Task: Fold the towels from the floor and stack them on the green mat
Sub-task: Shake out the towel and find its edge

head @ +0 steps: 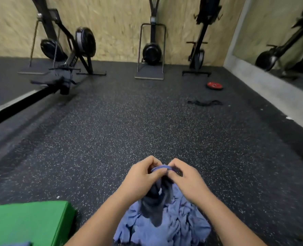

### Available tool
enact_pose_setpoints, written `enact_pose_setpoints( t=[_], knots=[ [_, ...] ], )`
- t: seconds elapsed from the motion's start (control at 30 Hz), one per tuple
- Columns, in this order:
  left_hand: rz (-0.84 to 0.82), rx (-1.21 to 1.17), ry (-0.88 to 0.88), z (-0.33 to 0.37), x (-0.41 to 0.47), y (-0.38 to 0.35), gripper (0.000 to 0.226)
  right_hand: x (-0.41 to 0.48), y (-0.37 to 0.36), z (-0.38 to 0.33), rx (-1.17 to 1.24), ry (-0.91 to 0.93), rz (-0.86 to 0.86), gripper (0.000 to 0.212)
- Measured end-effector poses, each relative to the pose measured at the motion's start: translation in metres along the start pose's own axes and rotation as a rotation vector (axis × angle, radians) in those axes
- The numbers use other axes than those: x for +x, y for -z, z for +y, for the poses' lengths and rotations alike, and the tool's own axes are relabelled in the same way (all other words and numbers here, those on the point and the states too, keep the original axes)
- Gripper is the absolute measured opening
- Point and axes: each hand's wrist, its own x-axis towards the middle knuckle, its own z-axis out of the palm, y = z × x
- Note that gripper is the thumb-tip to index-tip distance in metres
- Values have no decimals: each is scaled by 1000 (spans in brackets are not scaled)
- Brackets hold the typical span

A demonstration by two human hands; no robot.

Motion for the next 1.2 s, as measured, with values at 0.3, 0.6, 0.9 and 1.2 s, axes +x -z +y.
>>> enact_pose_setpoints(
  t=[0.3, 0.6, 0.9, 1.2],
  knots=[
    [-84, 562, -129, 73, 18, 24, 12, -53, 64, 4, 4, -22, 264, 15],
    [11, 482, -70, 69, -30, 36, 22, -64, 71, 1, 27, -44, 258, 15],
    [143, 234, 20, 45, -81, 99, 21, -78, 63, -36, 14, 31, 239, 13],
    [277, -2, 11, 46, -155, 167, 15, -84, 11, -92, -77, 40, 43, 10]
  ],
)
